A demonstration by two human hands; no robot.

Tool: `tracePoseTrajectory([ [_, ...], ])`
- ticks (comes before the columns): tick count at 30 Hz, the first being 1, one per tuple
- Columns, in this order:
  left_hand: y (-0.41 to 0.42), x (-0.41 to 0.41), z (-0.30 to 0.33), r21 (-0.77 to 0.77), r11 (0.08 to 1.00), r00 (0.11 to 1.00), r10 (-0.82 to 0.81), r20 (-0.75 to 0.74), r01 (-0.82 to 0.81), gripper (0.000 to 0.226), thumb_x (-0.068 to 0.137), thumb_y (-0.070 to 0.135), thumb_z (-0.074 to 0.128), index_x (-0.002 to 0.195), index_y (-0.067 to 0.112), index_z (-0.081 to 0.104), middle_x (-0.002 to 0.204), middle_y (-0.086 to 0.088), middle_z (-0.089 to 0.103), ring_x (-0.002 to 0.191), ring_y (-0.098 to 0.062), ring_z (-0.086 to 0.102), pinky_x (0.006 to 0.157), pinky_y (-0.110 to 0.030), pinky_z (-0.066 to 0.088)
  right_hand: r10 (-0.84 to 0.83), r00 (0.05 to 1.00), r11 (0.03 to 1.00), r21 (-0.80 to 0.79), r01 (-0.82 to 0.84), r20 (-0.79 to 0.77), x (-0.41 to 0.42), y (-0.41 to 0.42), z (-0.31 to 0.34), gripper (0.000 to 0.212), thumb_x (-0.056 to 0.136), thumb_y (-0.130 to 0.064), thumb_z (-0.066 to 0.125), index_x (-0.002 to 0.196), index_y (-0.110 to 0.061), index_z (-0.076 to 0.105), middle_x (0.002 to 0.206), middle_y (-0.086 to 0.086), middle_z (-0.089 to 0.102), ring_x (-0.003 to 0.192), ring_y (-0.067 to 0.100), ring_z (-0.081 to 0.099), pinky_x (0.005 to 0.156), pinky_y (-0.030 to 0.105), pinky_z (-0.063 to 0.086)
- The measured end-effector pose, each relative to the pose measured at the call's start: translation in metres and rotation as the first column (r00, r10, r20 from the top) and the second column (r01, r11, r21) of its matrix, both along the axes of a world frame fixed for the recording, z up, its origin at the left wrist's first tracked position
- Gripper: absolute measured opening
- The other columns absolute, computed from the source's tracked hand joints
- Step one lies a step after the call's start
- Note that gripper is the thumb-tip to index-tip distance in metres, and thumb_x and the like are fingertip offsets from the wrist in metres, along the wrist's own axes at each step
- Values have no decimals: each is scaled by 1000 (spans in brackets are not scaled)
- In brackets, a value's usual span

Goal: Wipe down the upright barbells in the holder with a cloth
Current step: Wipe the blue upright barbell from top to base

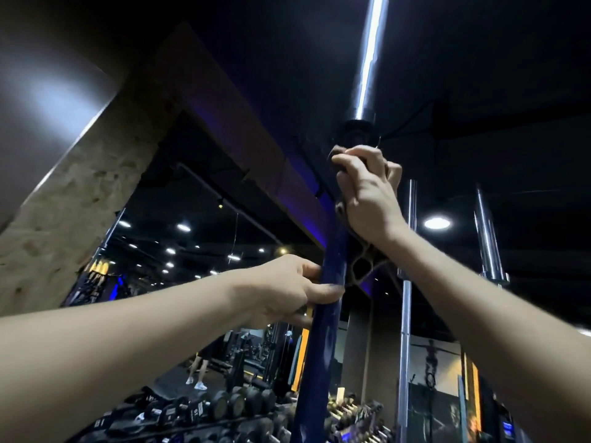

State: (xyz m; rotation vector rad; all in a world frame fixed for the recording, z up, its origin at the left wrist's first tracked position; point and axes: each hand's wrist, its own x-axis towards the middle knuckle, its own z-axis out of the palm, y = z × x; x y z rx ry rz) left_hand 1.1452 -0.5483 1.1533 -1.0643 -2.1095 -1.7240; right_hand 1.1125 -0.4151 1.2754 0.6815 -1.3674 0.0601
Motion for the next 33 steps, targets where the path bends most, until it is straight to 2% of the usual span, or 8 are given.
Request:
tracePoseTrajectory([
  [7,1,10,0,12,1000,1000,-1,22,1,19,92,12,58,110,7,63,98,-8,68,91,-20,65,67,-22,58,-111,994,978,180,110,-2,19,17,-34,45,97,-41,25,128,-27,53,133,-7,41,110,26,34,98,25,30],
  [13,1,9,-2,29,999,999,40,12,-40,15,92,14,58,104,8,64,94,-5,64,86,-15,63,68,-21,56,-184,980,983,13,184,78,20,1,24,32,99,-33,36,130,-33,47,137,-10,34,117,26,30,97,27,32],
  [16,0,9,-1,53,998,999,45,8,-45,22,91,12,60,110,1,62,94,-8,64,84,-18,63,69,-27,58,-272,962,962,23,272,-9,17,-11,-3,39,93,-38,32,125,-28,52,136,-6,39,121,29,33,96,30,26],
  [19,-2,8,-1,66,997,999,40,14,-41,27,90,8,61,114,-3,61,95,-11,64,86,-23,63,72,-33,59,-277,951,948,121,294,-139,16,-14,-44,36,90,-36,36,110,-23,63,125,-3,54,114,30,39,90,43,40],
  [22,-2,8,-1,58,998,999,36,6,-37,25,90,8,61,113,-1,62,97,-12,65,90,-24,63,78,-37,58,-294,940,934,155,321,-175,23,-7,-37,26,90,-29,48,110,-22,63,121,-1,54,108,29,38,81,42,44],
  [25,-1,7,-2,53,998,1000,31,3,-31,23,89,12,62,109,2,63,93,-8,65,88,-21,64,83,-38,57,-343,938,930,125,346,-42,32,-6,2,47,80,-20,61,126,-25,53,132,0,41,115,31,34,89,39,41],
  [28,-2,6,-2,47,998,1000,31,0,-31,18,89,15,63,105,6,65,92,-6,66,88,-19,65,86,-39,56,-281,957,960,8,282,75,33,-13,23,48,85,-18,56,130,-31,45,135,-6,31,119,25,25,102,35,32],
  [33,-4,5,-3,61,998,1000,7,7,-7,14,90,12,61,102,6,65,92,-7,66,85,-19,65,79,-35,58,-190,981,981,-34,189,-39,20,-16,-17,37,97,-38,34,126,-23,52,136,0,39,117,20,21,99,45,33],
])
